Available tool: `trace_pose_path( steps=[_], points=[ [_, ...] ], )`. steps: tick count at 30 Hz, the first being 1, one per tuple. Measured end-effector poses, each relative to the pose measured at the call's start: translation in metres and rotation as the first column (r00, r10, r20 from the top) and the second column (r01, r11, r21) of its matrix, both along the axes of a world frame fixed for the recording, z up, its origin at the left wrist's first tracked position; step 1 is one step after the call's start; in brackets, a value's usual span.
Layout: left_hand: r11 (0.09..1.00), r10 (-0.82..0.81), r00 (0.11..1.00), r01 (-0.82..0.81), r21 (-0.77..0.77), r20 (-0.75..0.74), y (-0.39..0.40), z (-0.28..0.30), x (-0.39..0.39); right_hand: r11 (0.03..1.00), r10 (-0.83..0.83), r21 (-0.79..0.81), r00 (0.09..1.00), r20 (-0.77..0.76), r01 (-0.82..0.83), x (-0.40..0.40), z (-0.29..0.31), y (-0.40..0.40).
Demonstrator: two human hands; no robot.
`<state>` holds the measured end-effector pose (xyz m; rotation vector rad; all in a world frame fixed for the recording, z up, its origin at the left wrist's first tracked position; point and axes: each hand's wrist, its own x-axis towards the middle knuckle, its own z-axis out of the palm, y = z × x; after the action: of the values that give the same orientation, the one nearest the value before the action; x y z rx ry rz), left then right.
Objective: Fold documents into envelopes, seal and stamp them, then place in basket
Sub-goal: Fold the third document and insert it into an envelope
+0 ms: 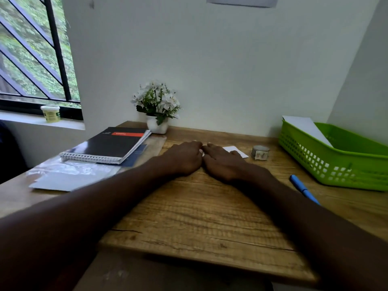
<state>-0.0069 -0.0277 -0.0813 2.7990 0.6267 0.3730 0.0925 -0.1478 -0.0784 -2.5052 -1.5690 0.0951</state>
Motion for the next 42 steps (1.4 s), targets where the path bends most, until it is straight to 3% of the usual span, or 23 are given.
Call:
trace_pose_path(
  steps=[7, 13, 16, 19, 22, 26, 32, 36, 42],
  points=[
    [0.995, 0.055, 0.978, -0.037, 0.092, -0.203, -0.003, -0.001, -0.011, 0.995, -0.089, -0.045, 0.995, 0.032, 0.091, 0.000, -0.001, 0.002],
    [0.991, 0.126, 0.957, -0.109, 0.078, -0.260, -0.019, -0.001, -0.032, 0.987, -0.159, -0.012, 0.987, 0.021, 0.159, -0.001, -0.004, 0.003],
    [0.986, 0.162, 0.960, -0.146, 0.082, -0.228, -0.029, -0.003, -0.043, 0.980, -0.200, 0.006, 0.980, 0.020, 0.200, -0.001, -0.007, 0.002],
    [0.988, 0.077, 0.988, -0.058, 0.144, -0.131, -0.037, 0.000, -0.047, 0.987, -0.147, 0.074, 0.989, 0.017, 0.145, -0.001, -0.005, 0.001],
    [0.992, 0.038, 0.982, -0.015, 0.126, -0.184, -0.038, 0.004, -0.046, 0.984, -0.087, 0.159, 0.995, 0.050, 0.079, -0.004, -0.003, -0.003],
    [0.996, 0.073, 0.977, -0.062, 0.062, -0.199, -0.042, 0.006, -0.048, 0.977, -0.136, 0.174, 0.988, 0.076, 0.121, -0.009, 0.000, -0.007],
    [0.913, 0.185, 0.981, -0.151, 0.379, -0.054, -0.065, 0.009, -0.055, 0.978, -0.190, 0.114, 0.976, 0.107, 0.177, -0.007, 0.003, -0.005],
    [0.921, 0.182, 0.983, -0.179, 0.346, 0.026, -0.062, 0.006, -0.053, 0.972, -0.208, 0.145, 0.963, 0.170, 0.184, -0.006, 0.003, -0.003],
    [0.924, 0.084, 0.992, -0.113, 0.365, 0.093, -0.063, 0.009, -0.058, 0.972, -0.229, 0.049, 0.973, -0.007, 0.229, 0.003, -0.002, 0.006]
  ],
)
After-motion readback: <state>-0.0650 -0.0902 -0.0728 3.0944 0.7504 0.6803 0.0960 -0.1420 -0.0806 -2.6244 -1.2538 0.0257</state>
